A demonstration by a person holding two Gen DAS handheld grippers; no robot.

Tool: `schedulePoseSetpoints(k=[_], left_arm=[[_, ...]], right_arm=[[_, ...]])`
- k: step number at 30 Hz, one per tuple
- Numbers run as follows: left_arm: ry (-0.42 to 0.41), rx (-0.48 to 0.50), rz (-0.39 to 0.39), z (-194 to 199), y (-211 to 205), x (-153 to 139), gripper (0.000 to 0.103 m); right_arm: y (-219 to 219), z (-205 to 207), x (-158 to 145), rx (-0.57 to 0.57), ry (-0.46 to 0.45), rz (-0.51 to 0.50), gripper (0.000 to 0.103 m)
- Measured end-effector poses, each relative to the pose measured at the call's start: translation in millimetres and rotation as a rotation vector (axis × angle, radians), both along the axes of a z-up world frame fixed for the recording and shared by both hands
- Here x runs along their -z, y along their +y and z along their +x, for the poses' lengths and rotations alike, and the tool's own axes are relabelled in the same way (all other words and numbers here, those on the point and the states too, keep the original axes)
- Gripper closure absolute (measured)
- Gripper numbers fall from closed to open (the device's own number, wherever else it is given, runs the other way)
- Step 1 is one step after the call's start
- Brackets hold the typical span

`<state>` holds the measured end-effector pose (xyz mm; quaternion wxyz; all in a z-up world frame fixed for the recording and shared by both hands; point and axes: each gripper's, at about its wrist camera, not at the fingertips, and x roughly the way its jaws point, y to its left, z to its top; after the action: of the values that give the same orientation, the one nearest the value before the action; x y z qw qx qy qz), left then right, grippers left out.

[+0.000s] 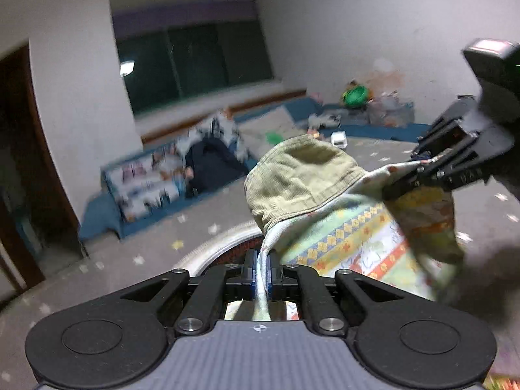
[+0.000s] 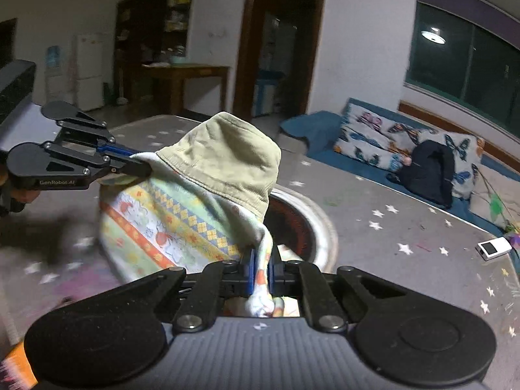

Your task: Fold clothes

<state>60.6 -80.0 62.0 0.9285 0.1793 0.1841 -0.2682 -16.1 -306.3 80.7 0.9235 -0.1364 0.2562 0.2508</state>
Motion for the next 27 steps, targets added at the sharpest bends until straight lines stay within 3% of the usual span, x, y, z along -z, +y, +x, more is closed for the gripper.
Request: schedulePoseSetpoints(k=[8, 10, 11, 15, 22, 27], left_arm=[[0.172, -0.114, 0.004, 81.0, -17.3, 46.4, 0.091], [0.192, -0.135, 0.002, 86.7, -14.7, 51.3, 0.085], [0.2, -0.145, -0.004, 88.0, -12.9, 52.4, 0.081], [0.198, -0.181, -0.034, 82.6, 1.4, 50.9, 0.063], [0.172, -0.199, -0.061, 64.5, 19.2, 44.0, 0.056], [0.122, -0.196, -0.044, 60.7, 11.6, 38.8, 0.056]], right_arm=[[1.1, 79.0, 49.6, 0.117, 0.101, -0.026, 0.096], [-1.6, 89.7, 62.3, 0.142, 0.131, -0.023, 0.089], [-4.1, 93.5, 67.2, 0.156, 0.139, -0.019, 0.081], [-23.8, 97.4, 63.5, 0.21, 0.132, 0.051, 0.068], [-57.2, 74.0, 39.3, 0.318, 0.002, 0.096, 0.07], [-40.6, 61.2, 43.9, 0.206, 0.034, 0.151, 0.077]])
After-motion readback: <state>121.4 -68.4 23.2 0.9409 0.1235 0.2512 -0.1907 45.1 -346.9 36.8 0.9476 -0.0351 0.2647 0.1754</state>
